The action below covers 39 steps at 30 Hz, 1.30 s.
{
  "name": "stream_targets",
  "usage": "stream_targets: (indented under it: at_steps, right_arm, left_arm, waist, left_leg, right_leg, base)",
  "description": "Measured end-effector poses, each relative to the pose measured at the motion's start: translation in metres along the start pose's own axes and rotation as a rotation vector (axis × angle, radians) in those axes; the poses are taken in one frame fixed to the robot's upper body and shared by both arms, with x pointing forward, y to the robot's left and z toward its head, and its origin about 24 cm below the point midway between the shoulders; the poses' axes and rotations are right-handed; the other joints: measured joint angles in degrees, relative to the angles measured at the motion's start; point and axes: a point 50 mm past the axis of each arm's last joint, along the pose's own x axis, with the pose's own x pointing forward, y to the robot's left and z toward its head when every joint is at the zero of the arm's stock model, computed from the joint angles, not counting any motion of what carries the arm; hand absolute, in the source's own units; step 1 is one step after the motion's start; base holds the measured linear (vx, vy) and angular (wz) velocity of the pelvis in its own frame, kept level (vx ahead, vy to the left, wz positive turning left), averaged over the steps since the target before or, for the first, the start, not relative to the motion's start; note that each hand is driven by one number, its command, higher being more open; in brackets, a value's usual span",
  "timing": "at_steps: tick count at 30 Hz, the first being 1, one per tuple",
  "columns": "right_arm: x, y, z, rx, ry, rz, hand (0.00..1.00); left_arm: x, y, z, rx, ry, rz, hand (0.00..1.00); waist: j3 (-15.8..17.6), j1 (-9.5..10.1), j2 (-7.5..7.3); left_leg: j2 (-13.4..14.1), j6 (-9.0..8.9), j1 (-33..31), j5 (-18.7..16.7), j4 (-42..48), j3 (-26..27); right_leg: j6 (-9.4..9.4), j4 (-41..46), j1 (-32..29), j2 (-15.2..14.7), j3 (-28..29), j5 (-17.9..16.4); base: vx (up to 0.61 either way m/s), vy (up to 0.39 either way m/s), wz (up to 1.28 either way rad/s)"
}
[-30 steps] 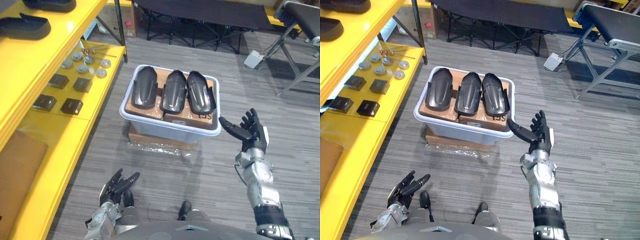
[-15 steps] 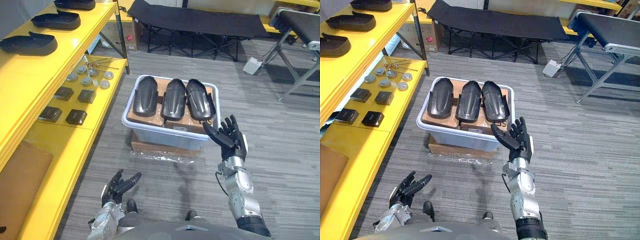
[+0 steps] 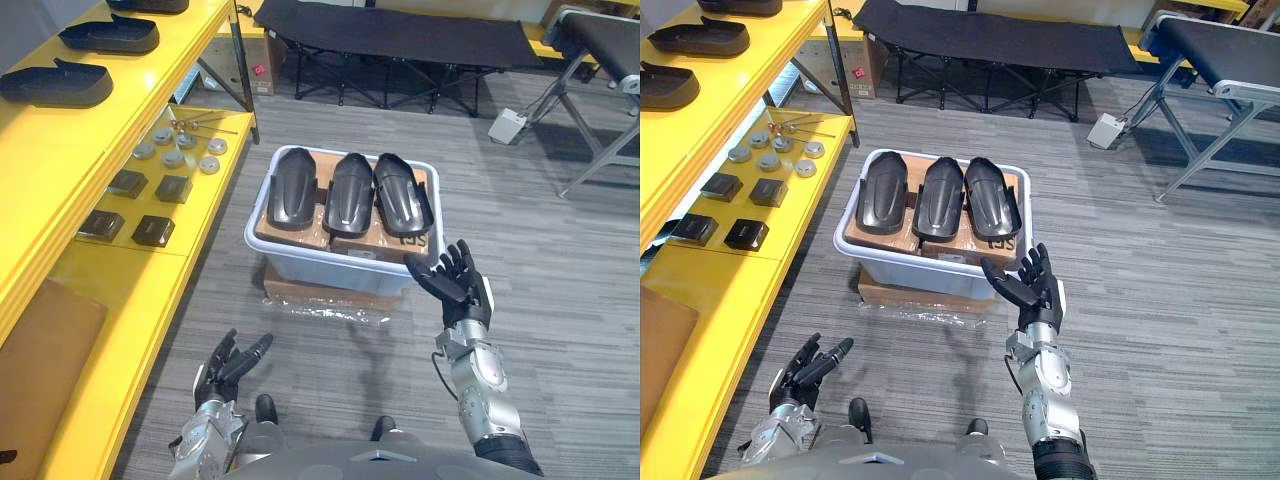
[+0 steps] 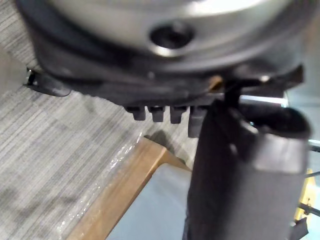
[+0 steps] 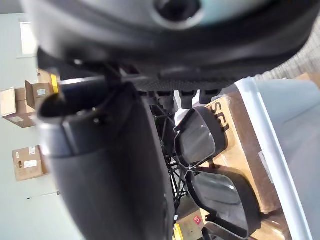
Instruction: Walk over and take three plastic housings, then place them on the shelf
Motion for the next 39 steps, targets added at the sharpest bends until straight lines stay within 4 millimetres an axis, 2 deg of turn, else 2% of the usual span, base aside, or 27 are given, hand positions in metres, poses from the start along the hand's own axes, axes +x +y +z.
stream_targets:
  at_steps: [2, 6, 8, 11, 13, 14, 16, 17, 19, 22, 25, 28, 30, 32, 35, 37, 39]
  right_arm:
    - [0.006, -0.007, 0.002, -0.047, 0.005, -0.023, 1.00]
    - [0.030, -0.029, 0.028, -0.114, -0.050, -0.118, 1.00]
    - [0.061, -0.044, 0.072, -0.157, -0.151, -0.212, 1.00]
    - [0.077, -0.055, 0.104, -0.178, -0.214, -0.299, 1.00]
    - [0.085, -0.059, 0.118, -0.195, -0.227, -0.325, 1.00]
    - [0.094, -0.062, 0.135, -0.208, -0.242, -0.348, 1.00]
    - [0.103, -0.064, 0.155, -0.216, -0.262, -0.370, 1.00]
    - [0.109, -0.067, 0.179, -0.240, -0.286, -0.389, 1.00]
    - [0.116, -0.068, 0.209, -0.246, -0.312, -0.410, 1.00]
    - [0.119, -0.068, 0.233, -0.238, -0.332, -0.426, 1.00]
    - [0.120, -0.069, 0.259, -0.245, -0.357, -0.468, 1.00]
    - [0.116, -0.074, 0.278, -0.225, -0.389, -0.540, 1.00]
    - [0.116, -0.071, 0.285, -0.189, -0.407, -0.550, 1.00]
    - [0.114, -0.068, 0.302, -0.192, -0.442, -0.552, 1.00]
    - [0.109, -0.067, 0.319, -0.229, -0.484, -0.559, 1.00]
    - [0.105, -0.073, 0.325, -0.258, -0.489, -0.596, 1.00]
    - [0.105, -0.070, 0.326, -0.276, -0.489, -0.603, 1.00]
  left_arm:
    - [-0.004, 0.004, -0.005, -0.005, 0.014, 0.004, 1.00]
    - [-0.015, 0.011, -0.020, -0.004, 0.078, 0.011, 1.00]
    - [-0.020, 0.015, -0.026, -0.006, 0.095, -0.002, 1.00]
    - [-0.020, 0.015, -0.027, -0.006, 0.100, -0.024, 1.00]
    - [-0.019, 0.013, -0.025, -0.010, 0.096, -0.041, 1.00]
    - [-0.015, 0.008, -0.020, -0.016, 0.081, -0.067, 1.00]
    - [-0.009, 0.002, -0.014, -0.040, 0.060, -0.093, 1.00]
    - [-0.003, -0.005, -0.006, -0.043, 0.036, -0.129, 1.00]
    - [0.006, -0.014, 0.006, -0.046, 0.003, -0.165, 1.00]
    - [0.010, -0.021, 0.010, -0.064, -0.007, -0.197, 1.00]
    - [0.017, -0.031, 0.013, -0.063, -0.016, -0.238, 1.00]
    - [0.022, -0.038, 0.015, -0.089, -0.015, -0.257, 1.00]
    - [0.022, -0.036, 0.014, -0.095, -0.005, -0.253, 1.00]
    - [0.021, -0.036, 0.008, -0.133, 0.024, -0.265, 1.00]
    - [0.021, -0.038, 0.005, -0.166, 0.042, -0.298, 1.00]
    - [0.024, -0.044, 0.006, -0.192, 0.050, -0.320, 1.00]
    - [0.025, -0.046, 0.006, -0.228, 0.057, -0.326, 1.00]
  waist:
    - [0.0, 0.14, 0.18]
    - [0.3, 1.44, 0.58]
    - [1.3, 2.67, 0.81]
    - [3.2, 4.03, 0.84]
    - [4.0, 4.58, 0.75]
    - [6.0, 4.96, 0.79]
    - [8.5, 5.28, 0.96]
    - [11.4, 5.71, 1.32]
    - [15.6, 5.92, 1.88]
    - [17.4, 6.57, 3.21]
    - [18.8, 7.81, 5.65]
    - [20.3, 9.26, 6.85]
    - [20.4, 9.46, 7.02]
    - [21.0, 9.53, 8.15]
    - [21.2, 10.27, 8.83]
    - [21.5, 11.05, 9.58]
    - [21.6, 11.09, 9.83]
  left_leg:
    - [-0.2, 0.21, 0.0, -0.1, 0.0, 0.3]
    - [-0.3, 0.20, -0.4, -0.3, 0.0, 0.7]
    - [-0.1, 0.86, -2.5, 0.8, 0.1, -0.1]
    - [0.0, 1.05, -3.5, 1.6, 0.2, -1.1]
    - [-0.1, 1.28, -4.7, 2.1, 0.3, -2.1]
    - [-0.2, 1.45, -5.9, 2.6, 0.3, -2.8]
    - [-0.3, 1.96, -7.3, 3.4, 0.3, -3.5]
    - [-0.3, 2.26, -9.3, 3.7, 1.3, -4.3]
    - [0.1, 2.98, -13.3, 2.5, 6.7, -5.3]
    - [0.8, 3.13, -18.5, 0.4, 12.3, -6.3]
    - [1.7, 2.98, -23.8, -1.5, 16.9, -7.1]
    - [2.4, 3.07, -27.2, -1.6, 18.2, -7.6]
    - [2.6, 3.44, -28.8, -1.6, 19.0, -7.8]
    - [2.9, 3.81, -30.5, -2.6, 21.6, -7.9]
    - [3.7, 3.90, -33.4, -4.4, 25.2, -7.8]
    - [3.8, 3.96, -34.4, -5.4, 27.1, -8.0]
    - [4.0, 3.99, -35.7, -6.2, 29.0, -8.3]
  right_leg:
    - [0.01, 0.5, -0.5, -0.3, 0.4, 0.0]
    - [0.27, 1.0, -1.6, -0.5, 1.2, 0.2]
    - [-0.06, 2.4, -4.0, -0.7, 0.4, 0.0]
    - [-0.41, 3.8, -4.8, -0.8, -0.6, -0.2]
    - [-0.61, 4.6, -5.8, -1.0, -1.3, -0.4]
    - [-0.78, 5.8, -7.1, -1.3, -1.8, -0.5]
    - [-0.83, 7.0, -8.5, -1.7, -2.3, -0.5]
    - [-0.88, 8.0, -9.9, -2.3, -2.8, -0.5]
    - [-0.89, 9.6, -11.8, -2.8, -3.1, -0.5]
    - [-1.05, 10.8, -14.6, -2.7, -3.4, -0.4]
    - [-1.33, 12.0, -18.3, -2.4, -3.4, -0.5]
    - [-1.70, 12.8, -21.4, -2.4, -3.4, -0.5]
    - [-1.92, 12.8, -22.5, -2.2, -3.4, -0.3]
    - [-2.09, 14.0, -23.5, -2.2, -3.2, -0.4]
    - [-2.62, 16.9, -26.4, -2.7, -2.9, -1.4]
    - [-2.84, 19.9, -27.7, -3.5, -2.9, -2.9]
    - [-2.93, 22.3, -29.1, -4.1, -2.9, -4.2]
  base:
    - [-0.02, 0.035, -0.11]
    - [-0.04, 0.026, -0.09]
    - [-0.09, 0.010, 0.16]
    - [-0.06, -0.006, 0.18]
    - [-0.05, -0.002, 0.21]
    - [-0.07, 0.015, 0.29]
    - [-0.11, 0.029, 0.24]
    - [-0.14, 0.033, 0.28]
    - [-0.13, 0.019, 0.20]
    - [-0.09, 0.000, 0.05]
    - [-0.08, 0.004, -0.01]
    - [-0.03, -0.001, 0.00]
    - [0.01, -0.007, -0.02]
    - [0.04, -0.001, -0.05]
    - [0.02, 0.011, -0.12]
    - [0.00, -0.003, -0.02]
    - [-0.03, -0.024, 0.04]
